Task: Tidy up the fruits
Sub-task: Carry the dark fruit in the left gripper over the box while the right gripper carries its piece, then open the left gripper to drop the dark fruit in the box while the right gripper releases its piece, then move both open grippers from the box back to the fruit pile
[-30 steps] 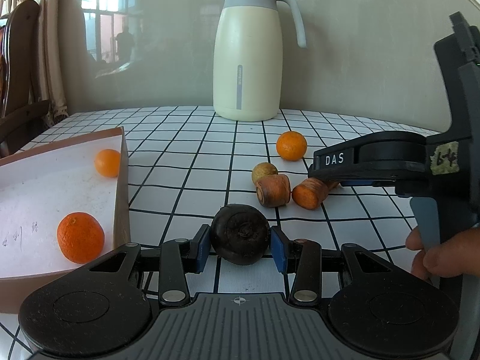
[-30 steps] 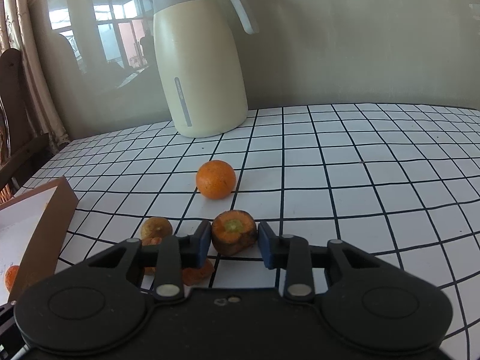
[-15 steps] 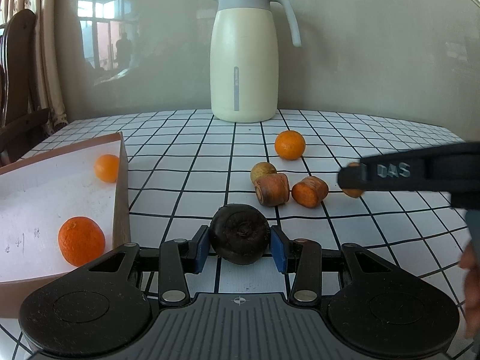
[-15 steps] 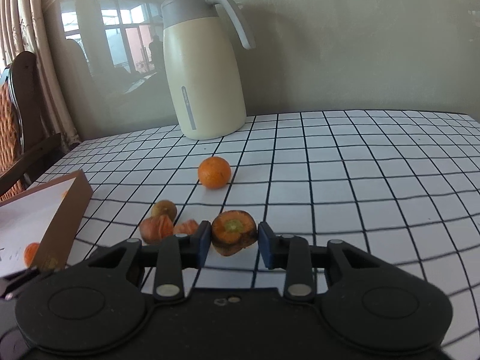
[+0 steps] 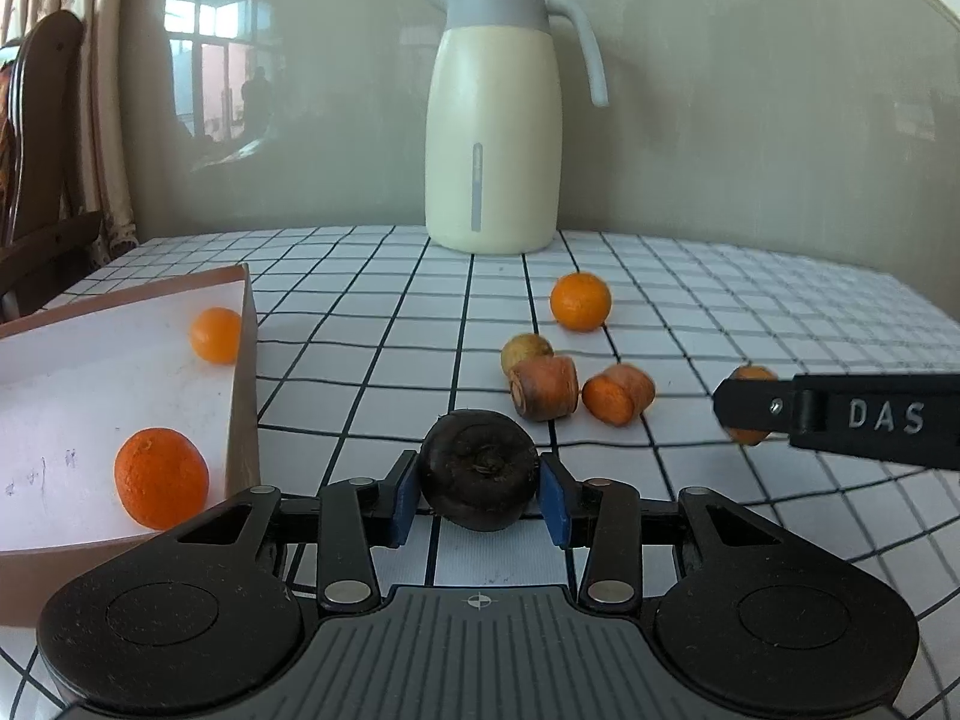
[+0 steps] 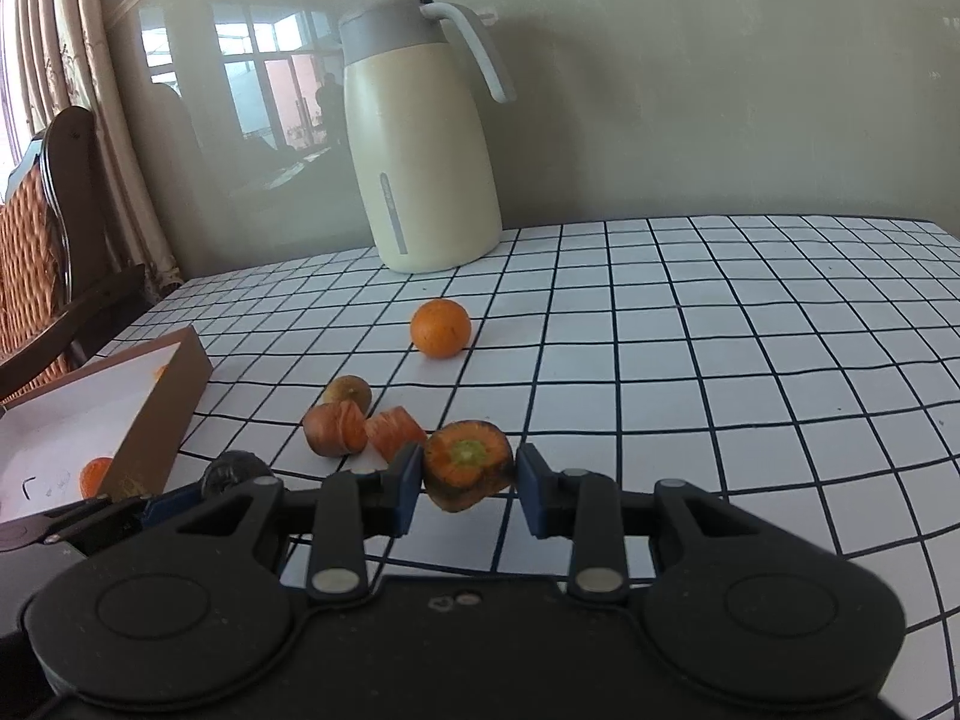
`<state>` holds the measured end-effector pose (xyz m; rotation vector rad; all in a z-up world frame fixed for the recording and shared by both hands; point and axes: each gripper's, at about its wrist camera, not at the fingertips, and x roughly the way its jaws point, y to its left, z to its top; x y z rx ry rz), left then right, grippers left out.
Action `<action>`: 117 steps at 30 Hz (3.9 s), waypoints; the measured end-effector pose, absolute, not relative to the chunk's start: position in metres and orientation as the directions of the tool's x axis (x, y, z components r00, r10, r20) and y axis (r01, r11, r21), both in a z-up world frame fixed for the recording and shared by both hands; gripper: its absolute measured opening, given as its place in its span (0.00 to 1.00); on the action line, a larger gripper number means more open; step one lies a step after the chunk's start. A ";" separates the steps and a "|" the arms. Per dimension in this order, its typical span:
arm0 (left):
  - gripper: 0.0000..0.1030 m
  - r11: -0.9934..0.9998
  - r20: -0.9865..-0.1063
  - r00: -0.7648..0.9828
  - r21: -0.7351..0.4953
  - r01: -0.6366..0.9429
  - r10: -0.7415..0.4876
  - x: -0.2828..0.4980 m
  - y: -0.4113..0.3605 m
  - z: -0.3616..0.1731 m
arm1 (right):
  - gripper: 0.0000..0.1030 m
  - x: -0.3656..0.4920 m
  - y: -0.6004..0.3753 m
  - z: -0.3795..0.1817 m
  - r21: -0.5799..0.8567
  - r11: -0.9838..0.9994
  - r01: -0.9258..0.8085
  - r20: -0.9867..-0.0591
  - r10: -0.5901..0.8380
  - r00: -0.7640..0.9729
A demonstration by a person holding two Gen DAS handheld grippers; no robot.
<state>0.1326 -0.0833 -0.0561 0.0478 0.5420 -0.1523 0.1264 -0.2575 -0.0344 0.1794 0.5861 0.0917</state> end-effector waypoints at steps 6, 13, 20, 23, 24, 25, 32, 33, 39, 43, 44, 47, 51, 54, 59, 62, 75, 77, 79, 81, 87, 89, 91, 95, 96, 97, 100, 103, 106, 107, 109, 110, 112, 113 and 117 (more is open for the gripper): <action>0.40 0.985 -0.519 0.843 0.008 0.170 -0.141 0.130 -0.081 -0.052 | 0.25 0.120 -0.252 -0.034 0.188 0.981 -0.047 -0.541 0.144 0.828; 0.40 0.983 -0.505 0.850 0.013 0.185 -0.153 0.117 -0.077 -0.044 | 0.25 0.101 -0.247 -0.032 0.169 0.984 -0.056 -0.545 0.141 0.827; 0.40 0.975 -0.466 0.866 0.027 0.220 -0.182 0.096 -0.071 -0.031 | 0.25 0.075 -0.249 -0.026 0.187 0.982 -0.035 -0.525 0.130 0.841; 0.40 0.973 -0.455 0.868 0.020 0.232 -0.198 0.089 -0.067 -0.025 | 0.25 0.066 -0.246 -0.024 0.190 0.981 -0.039 -0.518 0.134 0.845; 0.40 0.972 -0.450 0.870 0.020 0.235 -0.201 0.087 -0.066 -0.024 | 0.25 0.064 -0.244 -0.023 0.189 0.981 -0.043 -0.514 0.136 0.847; 0.40 0.971 -0.445 0.873 0.023 0.236 -0.202 0.085 -0.064 -0.022 | 0.25 0.062 -0.243 -0.022 0.187 0.981 -0.045 -0.510 0.136 0.849; 0.40 0.972 -0.394 0.896 0.031 0.233 -0.203 0.068 -0.050 -0.008 | 0.25 0.054 -0.228 -0.011 0.184 0.979 -0.083 -0.460 0.160 0.874; 0.40 0.974 -0.382 0.903 0.028 0.226 -0.198 0.066 -0.047 -0.005 | 0.25 0.054 -0.226 -0.008 0.186 0.978 -0.090 -0.446 0.166 0.880; 0.40 0.987 -0.327 0.934 0.015 0.157 -0.144 0.061 -0.022 0.005 | 0.25 0.057 -0.208 0.002 0.193 0.972 -0.138 -0.384 0.204 0.900; 0.40 0.995 -0.313 0.945 0.005 0.101 -0.094 0.062 -0.002 0.006 | 0.25 0.063 -0.191 0.006 0.175 0.969 -0.176 -0.344 0.228 0.911; 0.40 0.996 -0.310 0.947 0.002 0.085 -0.080 0.062 0.003 0.006 | 0.25 0.063 -0.187 0.008 0.170 0.968 -0.183 -0.335 0.232 0.913; 0.40 0.999 -0.303 0.952 -0.001 0.036 -0.034 0.065 0.019 0.006 | 0.25 0.067 -0.178 0.010 0.176 0.963 -0.205 -0.311 0.252 0.916; 0.41 1.000 -0.302 0.953 -0.012 -0.026 0.021 0.065 0.040 0.004 | 0.25 0.074 -0.165 0.011 0.185 0.956 -0.227 -0.296 0.274 0.915; 0.41 0.998 -0.294 0.954 -0.005 -0.068 0.064 0.063 0.055 0.003 | 0.25 0.079 -0.154 0.011 0.194 0.950 -0.245 -0.285 0.293 0.913; 0.40 0.991 -0.302 0.945 -0.015 -0.136 0.125 0.064 0.081 0.001 | 0.25 0.088 -0.130 0.009 0.198 0.939 -0.282 -0.280 0.330 0.901; 0.41 0.983 -0.302 0.939 -0.022 -0.180 0.165 0.063 0.097 0.001 | 0.25 0.092 -0.116 0.008 0.193 0.934 -0.301 -0.279 0.346 0.896; 0.41 0.960 -0.347 0.904 -0.027 -0.277 0.251 0.068 0.140 -0.010 | 0.25 0.113 -0.074 -0.003 0.208 0.912 -0.352 -0.312 0.403 0.860; 0.41 0.957 -0.356 0.898 -0.034 -0.288 0.258 0.069 0.144 -0.012 | 0.25 0.116 -0.068 -0.005 0.206 0.912 -0.356 -0.319 0.406 0.856; 0.41 0.954 -0.361 0.894 -0.036 -0.299 0.266 0.071 0.148 -0.013 | 0.25 0.119 -0.065 -0.006 0.206 0.910 -0.360 -0.324 0.411 0.852; 0.41 0.951 -0.364 0.890 -0.033 -0.307 0.275 0.073 0.152 -0.015 | 0.25 0.123 -0.061 -0.007 0.205 0.910 -0.361 -0.329 0.411 0.850; 0.41 0.942 -0.385 0.875 -0.036 -0.333 0.295 0.081 0.163 -0.021 | 0.25 0.137 -0.053 -0.014 0.212 0.911 -0.355 -0.358 0.410 0.839; 0.41 0.940 -0.393 0.870 -0.037 -0.339 0.299 0.085 0.166 -0.022 | 0.25 0.141 -0.050 -0.017 0.211 0.913 -0.351 -0.368 0.406 0.836; 0.41 0.937 -0.414 0.859 -0.037 -0.347 0.302 0.090 0.169 -0.025 | 0.29 0.144 -0.046 -0.019 0.201 0.917 -0.344 -0.377 0.397 0.837; 0.77 0.931 -0.411 0.854 -0.031 -0.363 0.320 0.092 0.167 -0.023 | 0.60 0.142 -0.049 -0.018 0.213 0.920 -0.330 -0.348 0.387 0.854; 1.00 0.926 -0.389 0.858 -0.032 -0.376 0.335 0.089 0.166 -0.019 | 0.60 0.140 -0.051 -0.017 0.224 0.918 -0.328 -0.336 0.389 0.858; 1.00 0.917 -0.343 0.866 -0.027 -0.398 0.365 0.084 0.163 -0.015 | 0.63 0.138 -0.054 -0.014 0.238 0.912 -0.334 -0.319 0.398 0.860; 1.00 0.907 -0.241 0.879 0.020 -0.420 0.412 0.074 0.157 -0.005 | 0.75 0.130 -0.060 -0.005 0.240 0.912 -0.332 -0.266 0.391 0.881; 1.00 0.908 -0.239 0.881 0.005 -0.419 0.408 0.073 0.160 -0.001 | 0.80 0.125 -0.066 0.003 0.246 0.909 -0.336 -0.231 0.392 0.891; 1.00 0.902 -0.238 0.875 0.005 -0.433 0.421 0.073 0.162 0.000 | 0.92 0.123 -0.072 0.005 0.267 0.905 -0.332 -0.206 0.390 0.897; 1.00 0.901 -0.237 0.875 0.004 -0.433 0.422 0.072 0.162 0.000 | 0.94 0.122 -0.074 0.005 0.273 0.907 -0.322 -0.195 0.380 0.904; 1.00 0.902 -0.237 0.875 0.007 -0.433 0.422 0.071 0.162 0.000 | 0.94 0.122 -0.078 0.003 0.280 0.907 -0.316 -0.194 0.376 0.906; 1.00 0.901 -0.239 0.874 0.017 -0.432 0.424 0.071 0.161 -0.001 | 0.94 0.123 -0.080 0.002 0.283 0.907 -0.314 -0.204 0.376 0.904; 1.00 0.903 -0.238 0.874 0.040 -0.427 0.423 0.069 0.157 -0.002 | 0.94 0.123 -0.083 0.001 0.290 0.905 -0.312 -0.213 0.379 0.901; 1.00 0.905 -0.235 0.876 0.052 -0.422 0.422 0.068 0.154 -0.003 | 0.94 0.122 -0.086 0.000 0.293 0.904 -0.312 -0.215 0.380 0.899; 1.00 0.914 -0.244 0.881 0.107 -0.390 0.405 0.070 0.138 -0.004 | 0.94 0.115 -0.096 -0.001 0.295 0.907 -0.301 -0.203 0.367 0.908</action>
